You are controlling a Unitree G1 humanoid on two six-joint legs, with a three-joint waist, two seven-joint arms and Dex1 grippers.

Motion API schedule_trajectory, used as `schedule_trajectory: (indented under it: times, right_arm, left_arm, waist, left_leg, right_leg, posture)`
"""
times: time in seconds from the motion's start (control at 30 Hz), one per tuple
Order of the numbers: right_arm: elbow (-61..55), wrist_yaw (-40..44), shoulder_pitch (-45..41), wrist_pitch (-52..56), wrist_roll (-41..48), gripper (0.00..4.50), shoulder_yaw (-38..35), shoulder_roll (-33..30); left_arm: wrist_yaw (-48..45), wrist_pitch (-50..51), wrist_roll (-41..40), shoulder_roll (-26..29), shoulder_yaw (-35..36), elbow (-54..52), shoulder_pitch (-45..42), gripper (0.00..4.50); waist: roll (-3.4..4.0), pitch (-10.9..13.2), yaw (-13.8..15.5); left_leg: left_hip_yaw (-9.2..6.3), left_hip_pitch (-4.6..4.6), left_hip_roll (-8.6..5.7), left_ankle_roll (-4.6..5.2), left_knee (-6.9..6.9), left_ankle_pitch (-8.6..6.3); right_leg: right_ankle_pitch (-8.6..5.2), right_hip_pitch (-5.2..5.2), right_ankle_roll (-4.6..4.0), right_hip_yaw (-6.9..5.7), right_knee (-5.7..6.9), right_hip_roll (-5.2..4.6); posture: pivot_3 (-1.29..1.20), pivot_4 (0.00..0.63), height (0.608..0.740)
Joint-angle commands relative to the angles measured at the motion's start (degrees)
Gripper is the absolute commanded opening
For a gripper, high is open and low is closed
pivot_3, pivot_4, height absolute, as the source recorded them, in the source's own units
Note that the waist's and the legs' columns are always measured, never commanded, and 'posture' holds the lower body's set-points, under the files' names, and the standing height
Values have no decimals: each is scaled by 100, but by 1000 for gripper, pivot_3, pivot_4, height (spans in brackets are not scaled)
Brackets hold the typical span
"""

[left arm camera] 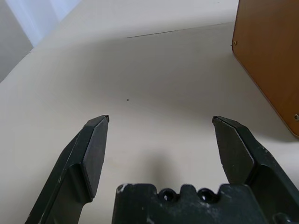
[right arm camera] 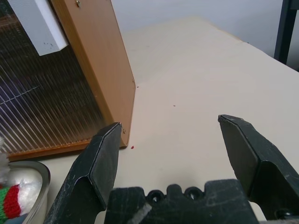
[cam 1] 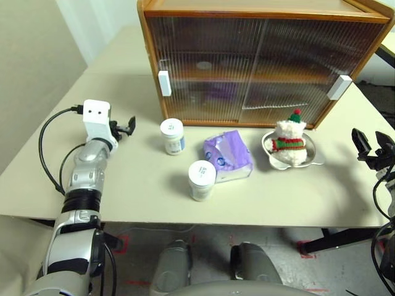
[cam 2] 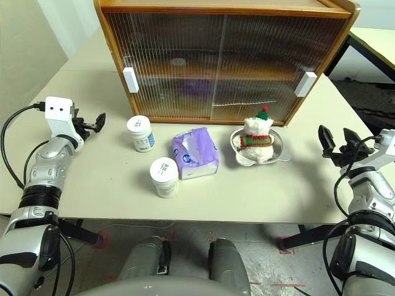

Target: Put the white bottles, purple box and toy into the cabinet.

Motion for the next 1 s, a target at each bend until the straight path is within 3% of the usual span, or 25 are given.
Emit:
schedule_trajectory:
  times: [0.03,0.37,0.63,0.73,0.83,1.0]
  right_arm:
    - [-55,-11,-39,-36,-10,4454,22,-39]
    - [-390,181,-7,-2,70,4454,60,75]
    - [-1581,1900,325,691,544,4454,424,291]
    - [-2410,2198,638,1025,761,4454,532,331]
    - [-3398,2280,937,1448,1045,4500,552,328]
    - [-4586,2197,1158,1991,1209,4500,827,387]
  left_arm:
    - [-32,-43,51,-4,-29,52,-22,4500]
    - [-103,-48,-3,136,61,-34,34,4500]
    - [-140,208,-158,402,358,-752,480,4500]
    - [-280,358,-372,439,557,-1129,647,4500]
    - [-432,639,-596,481,664,-1617,765,3602]
    - [-525,1054,-750,562,671,-2545,799,1598]
  waist:
    - [0,0,-26]
    - [-1,0,-76]
    - [-2,-1,-50]
    - [-8,24,2]
    - [-8,47,93]
    - [-19,158,186]
  left_leg:
    - [0,0,0,0,0,0]
    - [0,2,0,0,0,0]
    - [-1,1,5,0,-2,0]
    - [0,0,5,1,0,0]
    - [0,-1,7,0,-1,-1]
    - [-1,1,12,-2,-2,-2]
  right_leg:
    - [0,0,0,0,0,0]
    - [1,0,2,3,1,2]
    - [1,-2,2,3,3,3]
    - [1,-4,2,2,4,-1]
    - [3,-10,-4,2,9,-6]
    - [-8,-10,-25,-1,10,-7]
  posture:
    - [95,36,740]
    - [113,32,740]
    - [152,30,740]
    - [139,60,740]
    - [145,67,740]
    - [151,102,740]
